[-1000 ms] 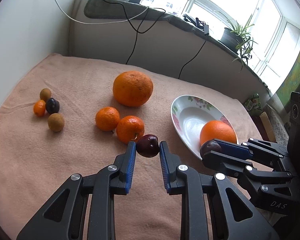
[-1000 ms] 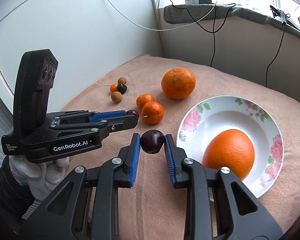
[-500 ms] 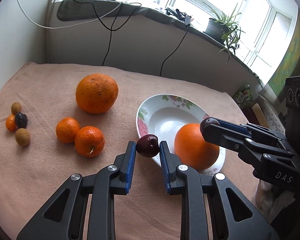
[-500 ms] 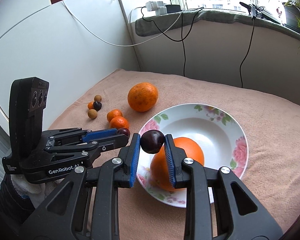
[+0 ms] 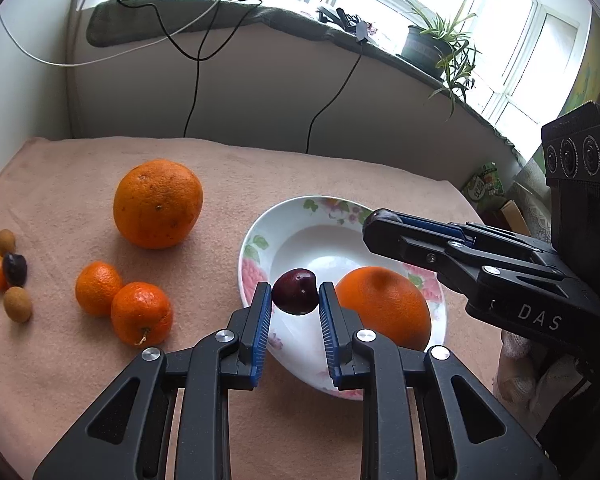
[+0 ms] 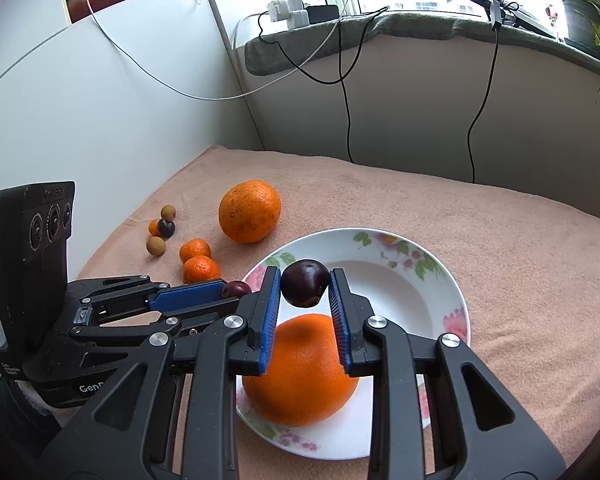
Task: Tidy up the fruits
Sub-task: 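Carry the cherry with the left gripper over the bowl while the right gripper carries another cherry, then open the left gripper to drop the cherry into the bowl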
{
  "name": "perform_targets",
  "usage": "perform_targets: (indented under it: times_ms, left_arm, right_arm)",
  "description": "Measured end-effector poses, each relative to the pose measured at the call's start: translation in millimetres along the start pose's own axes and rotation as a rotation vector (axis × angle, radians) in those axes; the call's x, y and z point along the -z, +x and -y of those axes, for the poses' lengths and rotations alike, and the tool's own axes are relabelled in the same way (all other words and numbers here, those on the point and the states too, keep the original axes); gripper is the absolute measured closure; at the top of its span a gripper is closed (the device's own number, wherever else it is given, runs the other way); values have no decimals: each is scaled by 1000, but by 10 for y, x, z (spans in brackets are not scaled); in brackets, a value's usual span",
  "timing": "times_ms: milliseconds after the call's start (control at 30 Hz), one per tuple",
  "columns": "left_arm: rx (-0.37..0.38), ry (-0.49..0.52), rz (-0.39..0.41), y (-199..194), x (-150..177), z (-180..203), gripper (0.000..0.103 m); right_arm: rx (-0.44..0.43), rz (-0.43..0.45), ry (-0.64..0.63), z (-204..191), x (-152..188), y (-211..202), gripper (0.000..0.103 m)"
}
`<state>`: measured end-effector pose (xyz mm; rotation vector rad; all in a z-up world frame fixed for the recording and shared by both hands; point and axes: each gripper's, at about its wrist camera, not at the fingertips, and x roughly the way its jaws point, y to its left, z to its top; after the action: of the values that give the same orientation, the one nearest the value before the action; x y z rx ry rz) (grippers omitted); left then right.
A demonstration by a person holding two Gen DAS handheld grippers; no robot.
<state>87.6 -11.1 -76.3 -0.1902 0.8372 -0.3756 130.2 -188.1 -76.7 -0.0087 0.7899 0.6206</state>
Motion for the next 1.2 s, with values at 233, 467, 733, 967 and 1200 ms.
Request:
perform_targets:
  times_ms: [233,467,733,967,1200]
  left_arm:
    - [-2,15,-6,57,-29,48,80]
    - [-7,28,-10,86,-40,88,80]
    - [-10,30,-11,84,-37,98,80]
    - [-17,29,-8,71,-28,95,76]
    - [-23,33,7,20,-26,77,62]
  right_arm:
    - [1,-28,12,72,-31,149,77]
    - [-7,-49,37,123,-17,219,77]
    - [-13,-56,58,152,-9,240,77]
    - [-8,-52,67,150,-6,220,57]
    - [3,-27,67,132,-36,156,36]
